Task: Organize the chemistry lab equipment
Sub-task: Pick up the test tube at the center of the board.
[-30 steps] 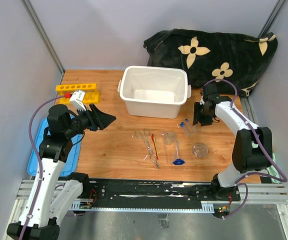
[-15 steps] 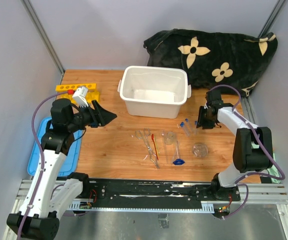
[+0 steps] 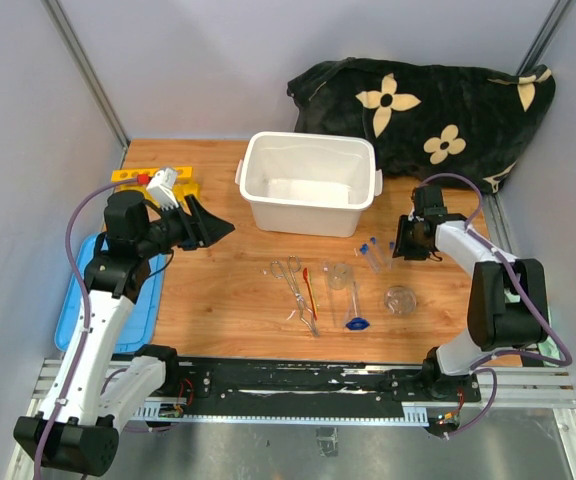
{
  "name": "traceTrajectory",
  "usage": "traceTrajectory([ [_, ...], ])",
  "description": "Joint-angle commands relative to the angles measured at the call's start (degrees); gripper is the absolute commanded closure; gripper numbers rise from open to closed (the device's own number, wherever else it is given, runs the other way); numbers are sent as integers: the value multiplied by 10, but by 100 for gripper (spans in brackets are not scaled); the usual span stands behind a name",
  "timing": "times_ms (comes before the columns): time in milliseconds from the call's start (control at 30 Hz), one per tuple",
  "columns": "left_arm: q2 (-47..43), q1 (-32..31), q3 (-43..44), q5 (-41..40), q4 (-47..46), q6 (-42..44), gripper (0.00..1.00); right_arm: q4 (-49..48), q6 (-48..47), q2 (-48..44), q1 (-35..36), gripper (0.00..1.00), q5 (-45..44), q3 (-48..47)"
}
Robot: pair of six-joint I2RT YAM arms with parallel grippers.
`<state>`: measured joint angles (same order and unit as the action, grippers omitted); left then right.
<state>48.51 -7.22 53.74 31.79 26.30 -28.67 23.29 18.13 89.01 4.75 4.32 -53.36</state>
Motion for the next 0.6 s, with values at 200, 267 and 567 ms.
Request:
traceTrajectory([
  [200, 8, -2, 12, -1, -11, -10, 41, -23, -9, 22, 20, 66, -9, -3],
  [267, 9, -2, 10, -1, -12, -10, 41, -26, -9, 28, 26, 66, -11, -4],
  [567, 19, -2, 13, 2, -11, -6, 41, -24, -6, 57, 43, 67, -34, -19],
])
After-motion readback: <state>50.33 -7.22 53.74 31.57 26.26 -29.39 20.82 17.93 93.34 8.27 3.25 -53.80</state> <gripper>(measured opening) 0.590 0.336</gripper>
